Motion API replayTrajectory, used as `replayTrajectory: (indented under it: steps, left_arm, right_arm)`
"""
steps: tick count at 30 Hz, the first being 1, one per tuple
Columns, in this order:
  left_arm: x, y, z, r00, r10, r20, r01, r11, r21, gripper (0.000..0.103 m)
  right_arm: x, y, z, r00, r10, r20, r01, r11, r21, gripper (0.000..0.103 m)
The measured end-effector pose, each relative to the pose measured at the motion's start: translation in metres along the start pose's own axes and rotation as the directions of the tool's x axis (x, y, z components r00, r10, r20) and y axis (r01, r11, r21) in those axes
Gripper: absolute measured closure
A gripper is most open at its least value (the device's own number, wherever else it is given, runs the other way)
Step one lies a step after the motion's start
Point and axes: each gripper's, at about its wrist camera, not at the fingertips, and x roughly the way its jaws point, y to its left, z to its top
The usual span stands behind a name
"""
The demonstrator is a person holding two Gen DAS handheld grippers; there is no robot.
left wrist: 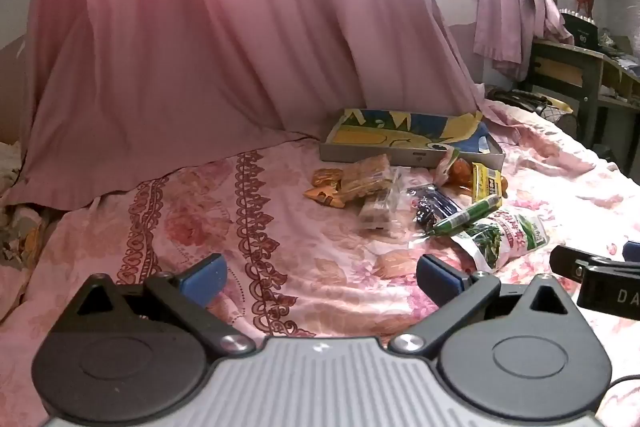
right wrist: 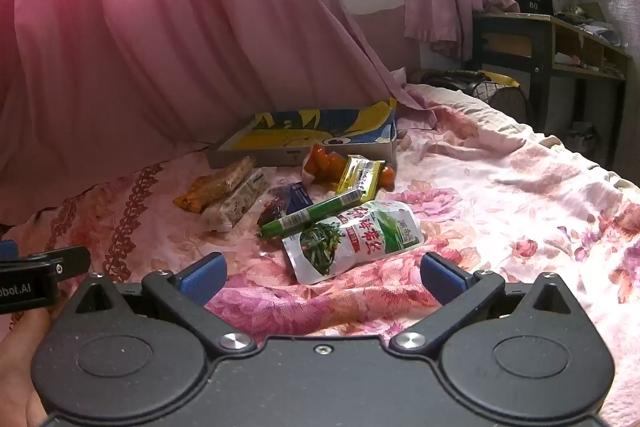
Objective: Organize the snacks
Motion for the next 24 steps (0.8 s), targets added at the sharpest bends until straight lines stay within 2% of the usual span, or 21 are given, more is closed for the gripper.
replayTrajectory:
  steps: [24]
  left_arm:
    - [0.0001,0.0000,0.0000,1.000,0.002,0.000,-0.002,1.000,0.002,0.000]
  right_arm:
    - [0.0008,0.0000,-0.0005,1.000,-0.002,-0.006,0.002,1.000,-0.004,0.000]
